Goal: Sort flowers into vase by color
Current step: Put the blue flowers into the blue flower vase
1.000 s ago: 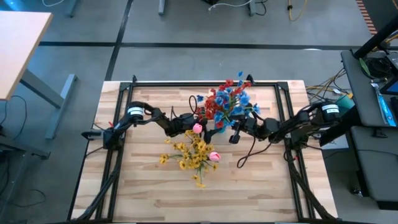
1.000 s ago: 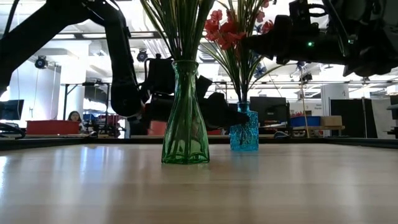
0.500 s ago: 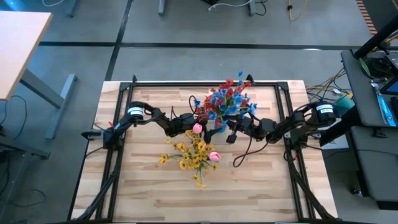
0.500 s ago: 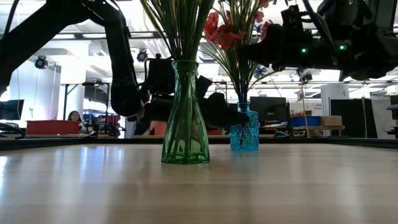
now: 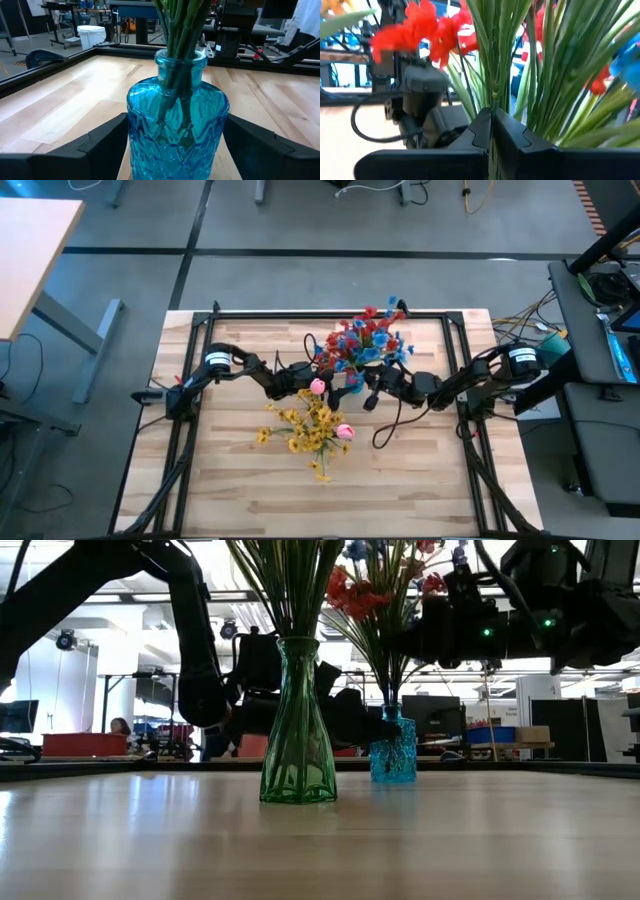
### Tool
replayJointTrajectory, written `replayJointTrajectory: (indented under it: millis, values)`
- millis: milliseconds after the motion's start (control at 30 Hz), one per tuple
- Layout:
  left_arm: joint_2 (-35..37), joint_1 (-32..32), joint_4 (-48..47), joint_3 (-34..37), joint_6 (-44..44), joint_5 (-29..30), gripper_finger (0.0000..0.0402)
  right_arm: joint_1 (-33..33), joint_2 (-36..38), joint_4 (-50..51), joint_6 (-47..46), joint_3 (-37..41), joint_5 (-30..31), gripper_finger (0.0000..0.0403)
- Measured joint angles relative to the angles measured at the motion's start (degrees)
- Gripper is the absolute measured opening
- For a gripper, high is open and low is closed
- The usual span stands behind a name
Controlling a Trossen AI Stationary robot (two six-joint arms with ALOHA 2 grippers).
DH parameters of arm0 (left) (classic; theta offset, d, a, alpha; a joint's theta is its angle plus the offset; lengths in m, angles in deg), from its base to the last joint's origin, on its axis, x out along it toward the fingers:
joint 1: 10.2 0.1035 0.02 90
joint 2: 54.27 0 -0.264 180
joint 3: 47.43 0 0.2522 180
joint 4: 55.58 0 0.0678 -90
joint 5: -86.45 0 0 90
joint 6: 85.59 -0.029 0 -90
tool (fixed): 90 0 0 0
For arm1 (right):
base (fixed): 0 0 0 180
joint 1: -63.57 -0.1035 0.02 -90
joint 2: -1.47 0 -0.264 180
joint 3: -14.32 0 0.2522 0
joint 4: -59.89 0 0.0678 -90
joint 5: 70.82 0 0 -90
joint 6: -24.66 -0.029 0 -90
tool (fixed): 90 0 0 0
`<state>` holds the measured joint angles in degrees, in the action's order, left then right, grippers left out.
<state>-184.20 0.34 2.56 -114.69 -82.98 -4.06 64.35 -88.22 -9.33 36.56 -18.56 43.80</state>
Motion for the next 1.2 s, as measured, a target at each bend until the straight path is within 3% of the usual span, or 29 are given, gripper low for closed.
replayJointTrajectory:
  millis: [367,867,1200]
  values:
    - [0.01,-0.01,0.02,0.0,0.05,0.02,0.0293,0.0,0.0,1.19,0.12,0.0,0.49,0.0014]
    - [0.01,-0.01,0.02,0.0,0.09,0.04,0.0293,-0.47,4.65,6.19,-2.59,0.02,1.07,0.0137]
    - [0.01,0.01,0.02,0.0,0.27,0.04,0.0293,-1.03,13.25,18.42,-6.18,0.02,1.05,0.0123]
